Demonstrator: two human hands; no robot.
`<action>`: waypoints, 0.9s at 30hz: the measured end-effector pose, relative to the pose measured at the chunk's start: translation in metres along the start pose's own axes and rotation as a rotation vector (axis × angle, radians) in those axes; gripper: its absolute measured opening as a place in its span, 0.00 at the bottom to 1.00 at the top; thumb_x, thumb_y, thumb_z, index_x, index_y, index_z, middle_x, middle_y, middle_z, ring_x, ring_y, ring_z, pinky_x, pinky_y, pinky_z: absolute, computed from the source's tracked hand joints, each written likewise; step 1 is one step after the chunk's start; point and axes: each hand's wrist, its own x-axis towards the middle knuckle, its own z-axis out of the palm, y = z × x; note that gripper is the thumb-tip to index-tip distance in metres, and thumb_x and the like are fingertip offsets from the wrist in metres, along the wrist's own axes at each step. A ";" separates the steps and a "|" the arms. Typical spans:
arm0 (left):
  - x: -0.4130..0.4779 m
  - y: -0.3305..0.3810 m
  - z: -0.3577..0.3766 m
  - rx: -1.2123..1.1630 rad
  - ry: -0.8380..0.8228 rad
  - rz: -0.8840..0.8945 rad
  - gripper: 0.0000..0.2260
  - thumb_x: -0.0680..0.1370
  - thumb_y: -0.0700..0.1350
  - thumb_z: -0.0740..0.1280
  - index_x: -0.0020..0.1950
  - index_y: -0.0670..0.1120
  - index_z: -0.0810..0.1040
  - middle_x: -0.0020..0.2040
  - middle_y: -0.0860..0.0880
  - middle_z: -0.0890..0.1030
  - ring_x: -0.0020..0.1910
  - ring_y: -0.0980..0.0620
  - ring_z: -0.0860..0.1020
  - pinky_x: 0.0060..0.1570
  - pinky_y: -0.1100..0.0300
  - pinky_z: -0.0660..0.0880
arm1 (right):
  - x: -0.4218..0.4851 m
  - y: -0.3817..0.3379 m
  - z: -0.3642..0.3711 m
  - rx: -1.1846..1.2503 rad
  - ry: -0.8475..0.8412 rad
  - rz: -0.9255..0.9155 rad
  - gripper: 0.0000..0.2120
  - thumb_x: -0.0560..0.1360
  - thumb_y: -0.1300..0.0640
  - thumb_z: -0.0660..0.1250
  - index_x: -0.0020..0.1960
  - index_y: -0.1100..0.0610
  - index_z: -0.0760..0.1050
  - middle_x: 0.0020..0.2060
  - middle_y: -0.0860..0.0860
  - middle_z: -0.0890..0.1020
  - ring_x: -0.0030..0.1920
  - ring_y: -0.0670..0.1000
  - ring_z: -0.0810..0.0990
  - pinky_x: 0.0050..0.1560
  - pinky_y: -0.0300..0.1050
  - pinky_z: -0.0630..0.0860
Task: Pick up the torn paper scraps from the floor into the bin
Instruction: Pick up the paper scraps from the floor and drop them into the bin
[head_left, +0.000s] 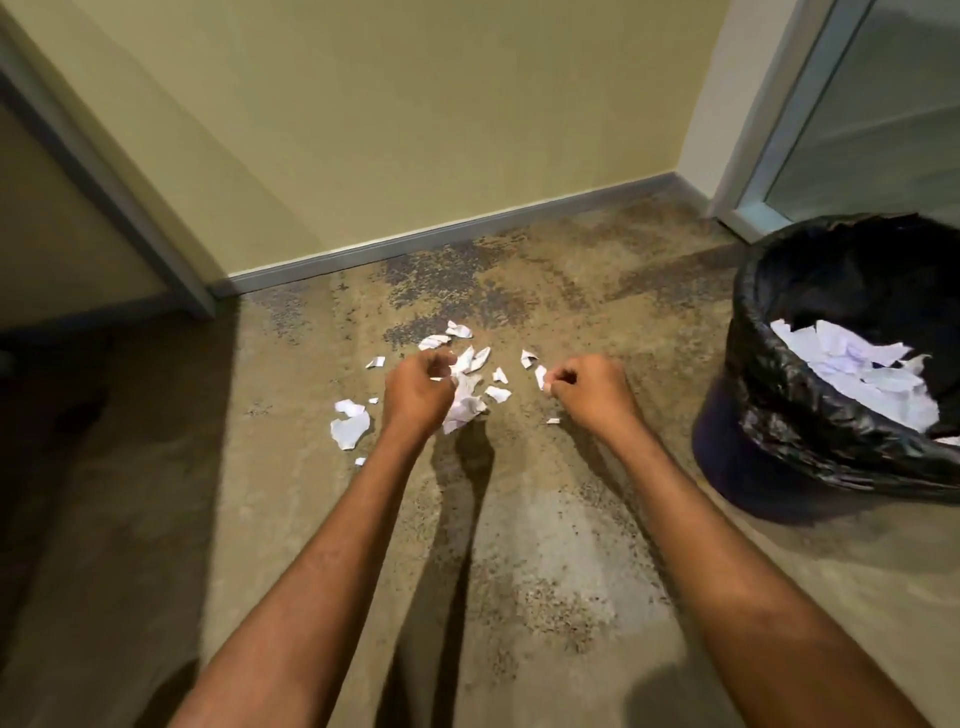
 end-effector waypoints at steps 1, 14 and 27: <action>0.001 -0.017 -0.007 0.060 0.005 -0.020 0.13 0.76 0.39 0.73 0.59 0.50 0.86 0.54 0.51 0.87 0.53 0.50 0.85 0.53 0.56 0.79 | -0.001 0.011 0.014 -0.022 -0.034 0.015 0.07 0.74 0.60 0.76 0.39 0.51 0.86 0.37 0.48 0.86 0.40 0.47 0.81 0.39 0.41 0.69; -0.034 -0.149 -0.017 0.381 0.186 -0.063 0.07 0.78 0.39 0.74 0.54 0.49 0.85 0.50 0.48 0.80 0.49 0.45 0.79 0.43 0.58 0.69 | 0.002 0.050 0.074 -0.219 0.027 0.048 0.17 0.80 0.67 0.67 0.36 0.51 0.75 0.45 0.53 0.79 0.41 0.50 0.78 0.38 0.44 0.68; -0.022 -0.155 -0.017 0.508 0.258 -0.016 0.04 0.79 0.43 0.73 0.53 0.46 0.83 0.57 0.47 0.78 0.57 0.45 0.74 0.50 0.49 0.76 | 0.055 0.025 0.091 -0.256 0.085 0.006 0.14 0.79 0.65 0.72 0.39 0.50 0.76 0.50 0.47 0.80 0.55 0.50 0.78 0.51 0.47 0.74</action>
